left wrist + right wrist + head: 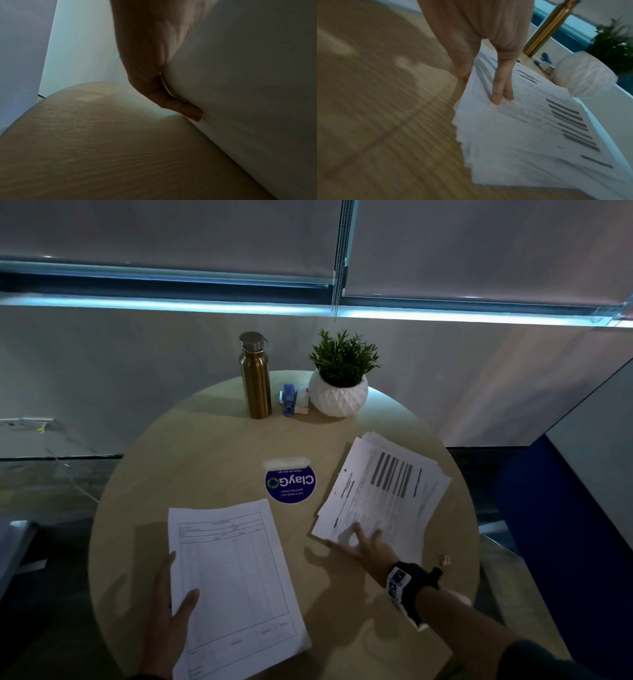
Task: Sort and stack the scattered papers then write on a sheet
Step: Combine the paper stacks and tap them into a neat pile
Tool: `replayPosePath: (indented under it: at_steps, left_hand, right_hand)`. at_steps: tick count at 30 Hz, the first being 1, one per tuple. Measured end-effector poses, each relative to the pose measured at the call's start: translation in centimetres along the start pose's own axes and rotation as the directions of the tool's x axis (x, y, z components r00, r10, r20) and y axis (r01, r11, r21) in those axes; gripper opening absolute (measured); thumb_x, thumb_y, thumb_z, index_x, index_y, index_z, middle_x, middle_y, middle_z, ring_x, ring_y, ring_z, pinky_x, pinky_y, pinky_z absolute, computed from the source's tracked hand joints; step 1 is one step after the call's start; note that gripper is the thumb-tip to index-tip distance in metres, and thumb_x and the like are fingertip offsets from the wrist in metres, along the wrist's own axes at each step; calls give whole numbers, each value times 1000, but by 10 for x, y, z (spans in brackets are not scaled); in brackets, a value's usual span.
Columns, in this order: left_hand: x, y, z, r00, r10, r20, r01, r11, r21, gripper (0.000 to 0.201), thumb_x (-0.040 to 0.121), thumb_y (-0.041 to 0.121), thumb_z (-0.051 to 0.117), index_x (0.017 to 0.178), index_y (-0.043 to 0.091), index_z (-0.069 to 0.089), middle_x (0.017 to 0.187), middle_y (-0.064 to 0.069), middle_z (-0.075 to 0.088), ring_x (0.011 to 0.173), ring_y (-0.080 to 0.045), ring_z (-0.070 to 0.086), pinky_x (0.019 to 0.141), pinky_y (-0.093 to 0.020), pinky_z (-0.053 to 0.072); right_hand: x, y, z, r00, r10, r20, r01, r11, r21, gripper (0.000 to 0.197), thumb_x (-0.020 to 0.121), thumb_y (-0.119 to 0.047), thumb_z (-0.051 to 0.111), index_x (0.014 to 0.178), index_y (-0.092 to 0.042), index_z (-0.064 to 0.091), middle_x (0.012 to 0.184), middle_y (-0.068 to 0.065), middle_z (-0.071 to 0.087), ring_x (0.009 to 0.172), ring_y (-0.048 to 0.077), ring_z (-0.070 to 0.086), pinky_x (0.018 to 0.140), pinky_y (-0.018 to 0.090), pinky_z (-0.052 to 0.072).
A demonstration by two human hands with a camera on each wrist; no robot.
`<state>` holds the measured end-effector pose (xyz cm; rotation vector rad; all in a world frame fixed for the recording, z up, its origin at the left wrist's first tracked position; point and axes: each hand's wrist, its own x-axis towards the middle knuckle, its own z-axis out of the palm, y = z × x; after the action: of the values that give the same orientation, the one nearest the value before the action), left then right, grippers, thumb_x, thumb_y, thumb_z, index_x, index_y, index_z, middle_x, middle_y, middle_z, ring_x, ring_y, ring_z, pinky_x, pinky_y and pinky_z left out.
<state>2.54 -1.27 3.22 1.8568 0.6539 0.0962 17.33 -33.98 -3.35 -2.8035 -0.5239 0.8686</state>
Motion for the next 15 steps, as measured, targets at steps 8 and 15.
replayPosePath:
  at_steps: [8,15]
  left_hand:
    - [2,-19,-11,1000,19,15,-23,942,334,61,84,22,63,138,29,35,148,-9,39,129,-32,41,108,-54,28]
    - [-3,-33,-13,999,-35,-1,34,954,299,58,83,27,63,135,31,37,147,-9,40,128,-33,42,107,-57,29]
  right_hand:
    - [-5,-2,-21,999,49,-18,-52,979,-195,58,73,-79,25,117,-67,-11,131,28,50,104,51,59,81,52,54]
    - [-15,-8,-20,998,-70,-3,61,901,-430,41,96,-6,34,137,-4,35,153,13,20,122,44,41,89,52,50]
